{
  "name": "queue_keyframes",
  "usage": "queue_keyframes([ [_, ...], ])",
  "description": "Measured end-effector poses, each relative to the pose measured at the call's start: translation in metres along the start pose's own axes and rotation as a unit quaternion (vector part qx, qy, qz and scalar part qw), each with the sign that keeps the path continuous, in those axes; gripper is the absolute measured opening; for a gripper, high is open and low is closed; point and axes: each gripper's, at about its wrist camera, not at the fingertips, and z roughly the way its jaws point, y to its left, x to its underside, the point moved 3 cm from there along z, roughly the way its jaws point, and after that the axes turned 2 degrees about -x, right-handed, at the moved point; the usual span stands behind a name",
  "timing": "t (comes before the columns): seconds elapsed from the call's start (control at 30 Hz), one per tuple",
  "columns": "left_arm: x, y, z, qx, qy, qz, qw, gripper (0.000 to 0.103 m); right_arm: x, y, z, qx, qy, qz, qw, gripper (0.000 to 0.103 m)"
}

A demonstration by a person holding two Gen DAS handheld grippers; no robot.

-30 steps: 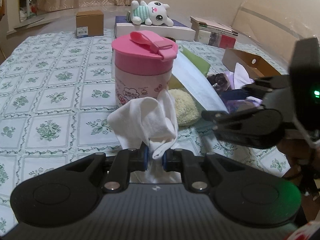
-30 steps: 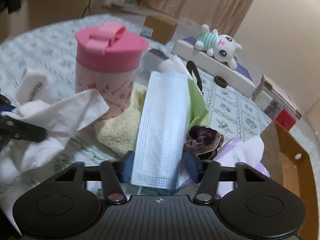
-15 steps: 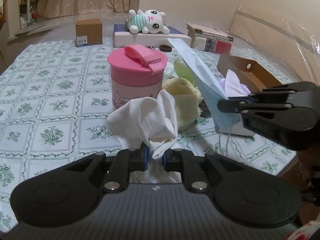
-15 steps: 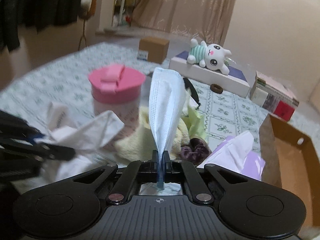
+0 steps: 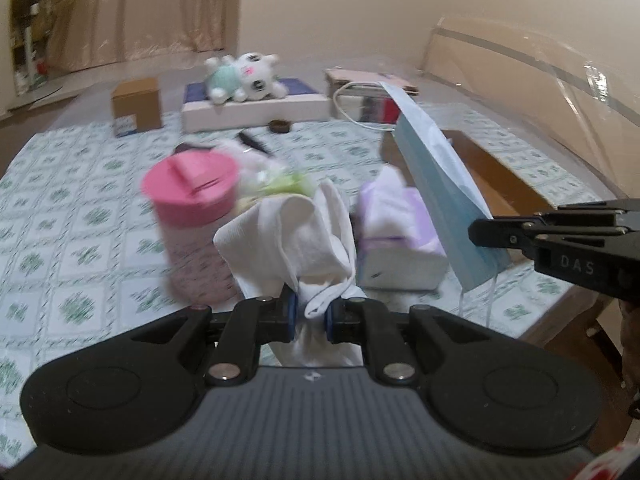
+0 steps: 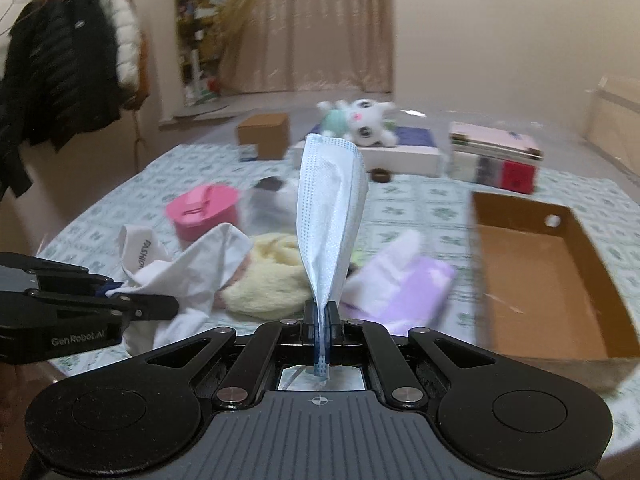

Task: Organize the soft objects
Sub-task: 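Grasp the blue face mask with the right gripper and lift it, then carry the white cloth with the left gripper into the cardboard tray while the right drops the mask there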

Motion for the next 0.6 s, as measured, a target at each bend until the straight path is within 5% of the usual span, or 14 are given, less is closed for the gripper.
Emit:
queue_keyframes([
  [0.37, -0.063, -0.105, 0.049, 0.075, -0.015, 0.05, 0.9958, 0.012, -0.006, -0.118, -0.053, 0.084, -0.027, 0.059, 0.994, 0.002],
  [0.6, -0.089, -0.166, 0.1, 0.115, -0.009, 0.061, 0.9914, 0.012, -0.005, -0.182, -0.052, 0.118, -0.017, 0.082, 0.989, 0.002],
])
